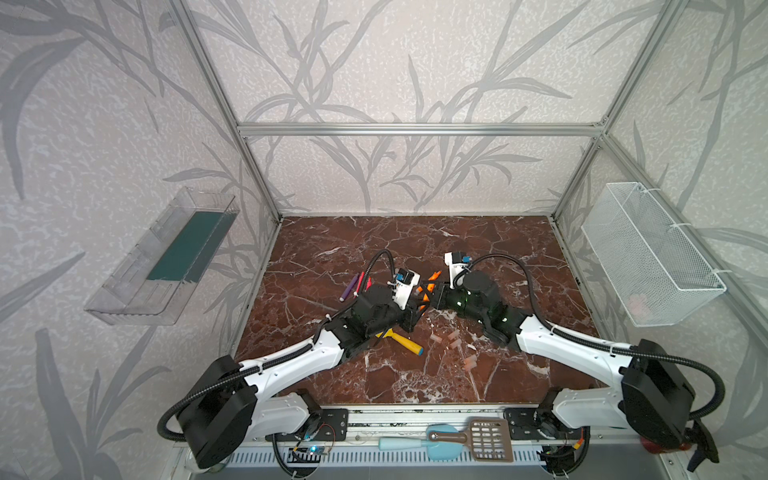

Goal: Insert the pens into the pen caps

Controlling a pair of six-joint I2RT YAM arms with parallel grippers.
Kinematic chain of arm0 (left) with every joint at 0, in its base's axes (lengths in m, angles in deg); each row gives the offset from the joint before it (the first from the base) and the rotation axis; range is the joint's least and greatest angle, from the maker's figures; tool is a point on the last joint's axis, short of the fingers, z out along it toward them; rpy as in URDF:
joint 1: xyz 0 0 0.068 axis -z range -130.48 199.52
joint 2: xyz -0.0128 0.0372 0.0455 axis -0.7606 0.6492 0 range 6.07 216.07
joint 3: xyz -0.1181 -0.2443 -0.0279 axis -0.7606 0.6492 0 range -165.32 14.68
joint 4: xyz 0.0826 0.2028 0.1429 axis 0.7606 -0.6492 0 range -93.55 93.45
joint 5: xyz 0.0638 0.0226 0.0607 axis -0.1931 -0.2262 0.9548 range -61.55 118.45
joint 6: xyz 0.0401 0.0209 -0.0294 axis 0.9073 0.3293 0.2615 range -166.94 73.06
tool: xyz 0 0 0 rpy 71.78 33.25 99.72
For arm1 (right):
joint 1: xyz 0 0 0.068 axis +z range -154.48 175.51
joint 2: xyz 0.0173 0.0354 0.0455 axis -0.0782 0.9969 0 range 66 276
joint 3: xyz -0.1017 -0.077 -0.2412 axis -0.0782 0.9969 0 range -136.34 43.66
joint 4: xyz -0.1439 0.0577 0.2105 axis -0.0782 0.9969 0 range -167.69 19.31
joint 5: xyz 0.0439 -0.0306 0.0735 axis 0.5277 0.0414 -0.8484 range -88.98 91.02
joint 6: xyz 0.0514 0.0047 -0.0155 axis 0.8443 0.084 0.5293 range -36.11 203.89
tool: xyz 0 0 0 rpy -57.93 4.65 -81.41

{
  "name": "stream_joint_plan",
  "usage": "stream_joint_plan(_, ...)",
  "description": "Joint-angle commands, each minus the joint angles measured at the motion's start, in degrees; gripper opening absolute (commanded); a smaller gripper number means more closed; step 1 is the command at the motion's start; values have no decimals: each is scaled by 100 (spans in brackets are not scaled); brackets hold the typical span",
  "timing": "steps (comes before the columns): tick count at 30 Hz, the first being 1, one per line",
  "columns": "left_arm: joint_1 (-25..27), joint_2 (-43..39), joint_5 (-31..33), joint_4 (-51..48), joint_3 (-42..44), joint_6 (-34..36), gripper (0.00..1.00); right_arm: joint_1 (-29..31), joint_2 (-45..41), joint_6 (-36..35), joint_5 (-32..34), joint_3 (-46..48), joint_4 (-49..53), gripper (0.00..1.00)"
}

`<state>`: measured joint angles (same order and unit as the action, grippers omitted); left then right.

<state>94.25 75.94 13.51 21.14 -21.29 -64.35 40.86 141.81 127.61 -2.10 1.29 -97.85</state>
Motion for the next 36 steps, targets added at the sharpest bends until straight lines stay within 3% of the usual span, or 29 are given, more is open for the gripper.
stream_joint_plan(1,22,46,-63,107,-151,97,28,43,43,358,-231,160,-607,0)
stream_joint_plan(13,24,253,-198,202,-191,29,34,45,69,650,-250,438,-1143,0)
stream_joint_plan(17,19,241,-156,210,-194,18,9,45,127,686,-240,445,-1192,0)
stream_joint_plan(21,23,244,-88,191,-194,-8,0,45,77,659,-183,449,-1120,0)
stream_joint_plan(23,24,245,-30,191,-192,-62,0,45,19,590,-173,453,-1055,14)
stream_joint_plan(26,7,201,184,208,-142,-169,0,45,-191,411,5,497,-759,52)
stream_joint_plan(28,-34,126,408,200,-82,-221,0,45,-448,215,171,497,-168,67)
stream_joint_plan(31,-211,-102,927,76,52,-431,0,45,-930,-39,571,527,1034,73)
stream_joint_plan(36,-685,-461,1541,-183,306,-884,0,45,-1904,-106,1219,1011,2587,73)
